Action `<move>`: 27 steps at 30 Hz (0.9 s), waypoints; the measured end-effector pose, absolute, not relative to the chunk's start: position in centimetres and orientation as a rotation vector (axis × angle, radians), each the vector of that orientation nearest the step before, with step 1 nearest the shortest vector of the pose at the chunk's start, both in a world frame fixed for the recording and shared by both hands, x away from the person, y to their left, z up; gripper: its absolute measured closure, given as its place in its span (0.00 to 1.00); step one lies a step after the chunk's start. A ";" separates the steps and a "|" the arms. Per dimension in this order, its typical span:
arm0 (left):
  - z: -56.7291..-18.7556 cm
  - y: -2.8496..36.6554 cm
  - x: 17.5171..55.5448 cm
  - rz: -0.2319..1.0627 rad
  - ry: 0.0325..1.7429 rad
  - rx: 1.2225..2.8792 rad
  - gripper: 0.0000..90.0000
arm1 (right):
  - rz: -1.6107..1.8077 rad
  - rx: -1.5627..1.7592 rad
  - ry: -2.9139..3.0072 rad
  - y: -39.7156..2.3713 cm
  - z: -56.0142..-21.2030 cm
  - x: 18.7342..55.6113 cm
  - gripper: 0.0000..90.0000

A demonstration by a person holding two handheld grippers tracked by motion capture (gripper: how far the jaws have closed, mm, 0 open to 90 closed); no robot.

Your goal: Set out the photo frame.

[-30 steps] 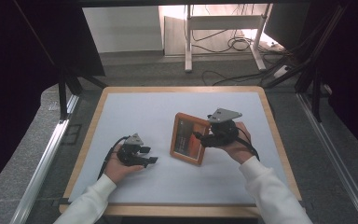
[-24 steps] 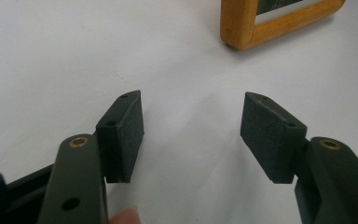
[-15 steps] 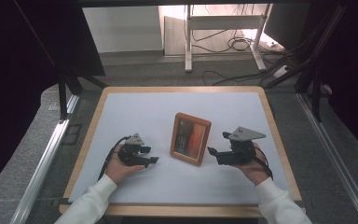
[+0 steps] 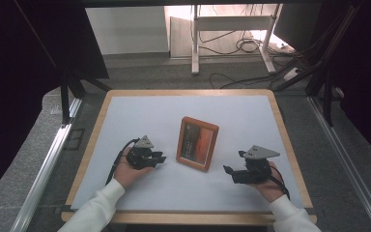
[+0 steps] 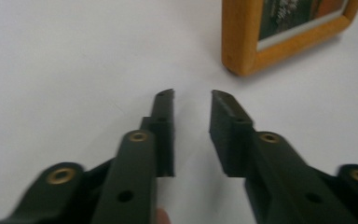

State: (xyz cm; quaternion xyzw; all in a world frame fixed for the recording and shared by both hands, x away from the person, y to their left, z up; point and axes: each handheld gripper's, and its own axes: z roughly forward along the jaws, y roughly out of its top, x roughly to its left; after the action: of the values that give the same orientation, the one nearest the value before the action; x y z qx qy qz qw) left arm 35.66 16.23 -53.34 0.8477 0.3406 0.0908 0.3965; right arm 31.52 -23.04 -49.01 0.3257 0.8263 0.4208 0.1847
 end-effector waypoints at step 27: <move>-53.6 11.5 39.6 0.214 0.817 2.166 1.00 | 1.136 0.926 2.343 -23.4 -49.9 31.5 0.21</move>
State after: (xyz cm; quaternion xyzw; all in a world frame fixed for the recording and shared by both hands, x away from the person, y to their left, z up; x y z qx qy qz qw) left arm 39.58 11.50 -53.57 0.8551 0.3224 0.0845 0.3971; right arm 31.53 -23.44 -49.93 0.3290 0.8327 0.4038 0.1878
